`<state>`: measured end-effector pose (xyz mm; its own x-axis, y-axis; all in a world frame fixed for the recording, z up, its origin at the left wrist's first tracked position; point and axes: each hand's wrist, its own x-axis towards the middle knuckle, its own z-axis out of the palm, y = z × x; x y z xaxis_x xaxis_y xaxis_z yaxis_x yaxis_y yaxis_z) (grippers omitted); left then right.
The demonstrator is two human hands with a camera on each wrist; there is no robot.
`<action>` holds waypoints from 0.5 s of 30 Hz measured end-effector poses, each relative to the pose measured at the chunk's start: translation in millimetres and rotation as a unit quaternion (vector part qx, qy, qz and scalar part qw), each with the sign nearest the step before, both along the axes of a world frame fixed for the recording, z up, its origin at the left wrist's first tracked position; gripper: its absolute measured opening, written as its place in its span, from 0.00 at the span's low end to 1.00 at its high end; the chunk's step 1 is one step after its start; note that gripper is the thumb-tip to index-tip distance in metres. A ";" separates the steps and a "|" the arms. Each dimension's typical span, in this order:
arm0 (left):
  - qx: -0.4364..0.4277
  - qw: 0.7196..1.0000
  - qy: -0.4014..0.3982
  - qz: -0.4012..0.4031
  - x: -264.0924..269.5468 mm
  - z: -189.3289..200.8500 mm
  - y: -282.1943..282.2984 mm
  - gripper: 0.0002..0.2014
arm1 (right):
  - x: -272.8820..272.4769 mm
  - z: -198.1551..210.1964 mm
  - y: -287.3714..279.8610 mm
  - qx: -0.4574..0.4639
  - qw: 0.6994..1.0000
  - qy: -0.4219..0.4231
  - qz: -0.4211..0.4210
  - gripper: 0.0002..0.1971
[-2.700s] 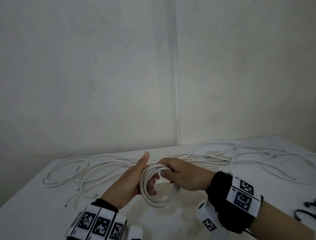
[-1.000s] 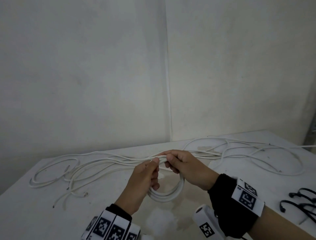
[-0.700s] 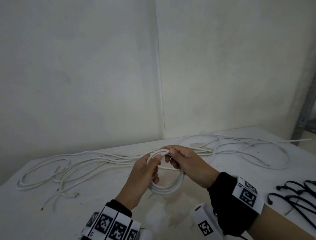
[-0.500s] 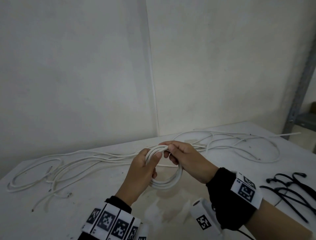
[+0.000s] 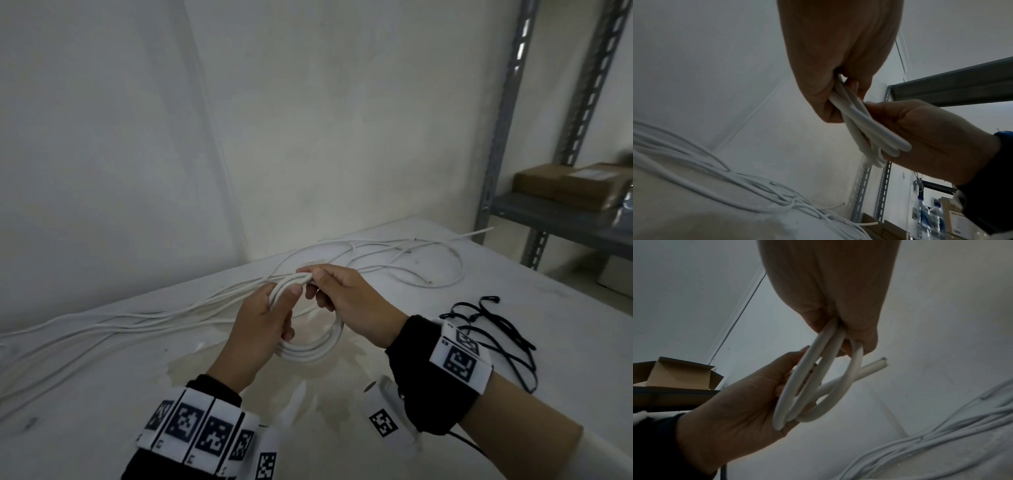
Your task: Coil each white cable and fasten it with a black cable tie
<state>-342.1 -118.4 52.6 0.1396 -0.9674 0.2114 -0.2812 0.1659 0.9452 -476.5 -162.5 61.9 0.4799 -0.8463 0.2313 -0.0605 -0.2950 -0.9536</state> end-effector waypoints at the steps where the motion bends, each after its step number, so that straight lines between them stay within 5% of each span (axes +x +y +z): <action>1: 0.016 1.000 0.016 -0.008 -4.5 -0.6 -2.1 0.14 | -5.7 -2.1 0.2 0.000 1.000 0.003 -0.008 0.16; 9: 0.102 0.988 0.105 -0.041 -38.0 -7.6 -12.4 0.21 | -44.4 -15.0 4.6 -0.003 0.999 0.008 -0.046 0.16; 15: 0.114 0.988 0.076 -0.072 -63.0 -22.3 -10.0 0.20 | -74.9 -27.8 12.4 0.043 0.997 0.020 -0.059 0.15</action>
